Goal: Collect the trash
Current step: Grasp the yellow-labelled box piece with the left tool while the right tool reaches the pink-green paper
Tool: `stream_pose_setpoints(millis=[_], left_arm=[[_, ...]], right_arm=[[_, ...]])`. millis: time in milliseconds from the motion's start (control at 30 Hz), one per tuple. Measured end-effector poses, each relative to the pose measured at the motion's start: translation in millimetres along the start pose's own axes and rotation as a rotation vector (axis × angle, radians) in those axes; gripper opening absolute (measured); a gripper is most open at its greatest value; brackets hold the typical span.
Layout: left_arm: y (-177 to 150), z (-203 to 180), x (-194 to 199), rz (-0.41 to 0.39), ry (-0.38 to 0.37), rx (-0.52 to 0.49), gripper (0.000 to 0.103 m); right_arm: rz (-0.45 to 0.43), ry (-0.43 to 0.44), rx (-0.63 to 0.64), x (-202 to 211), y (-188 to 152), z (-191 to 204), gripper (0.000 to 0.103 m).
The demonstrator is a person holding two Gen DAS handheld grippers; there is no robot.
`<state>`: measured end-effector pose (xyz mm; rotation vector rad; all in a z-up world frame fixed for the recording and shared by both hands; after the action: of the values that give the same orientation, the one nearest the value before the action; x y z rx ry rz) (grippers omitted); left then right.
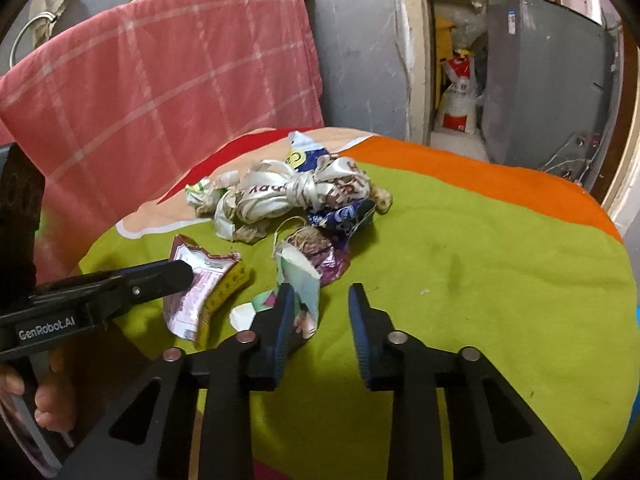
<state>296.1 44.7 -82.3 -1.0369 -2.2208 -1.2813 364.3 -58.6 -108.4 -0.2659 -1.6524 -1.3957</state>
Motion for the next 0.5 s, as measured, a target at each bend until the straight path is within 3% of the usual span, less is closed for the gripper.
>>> stream_pose_setpoints(millis=[167,367,500], left_arm=[[0,-6,-2,-0.003,0.014,-0.009,0.021],[1,-9,-1,-0.006,0.011,-0.002,0.017],[1,-16,3,-0.024,0.021,-0.024,0.013]], right_arm=[[0.023,0.029,0.003,-5,0,5,0.021],[0.034,0.065,-0.003,-8,0,9,0.007],[0.017,0.061,-0.005,-4,-2,9,0.005]])
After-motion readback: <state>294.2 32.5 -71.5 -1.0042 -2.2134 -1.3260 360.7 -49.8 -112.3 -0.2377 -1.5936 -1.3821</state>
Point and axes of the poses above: each gripper's, at about its wrist camera, not at the fingertips, and x roughly against the way its jaws point, z to its left, y to its top, the point moved 8 cm from there along -x, roughly the way its jaws point, and after that the axes turned 6 degrees about -y, right-handed, at the moved point
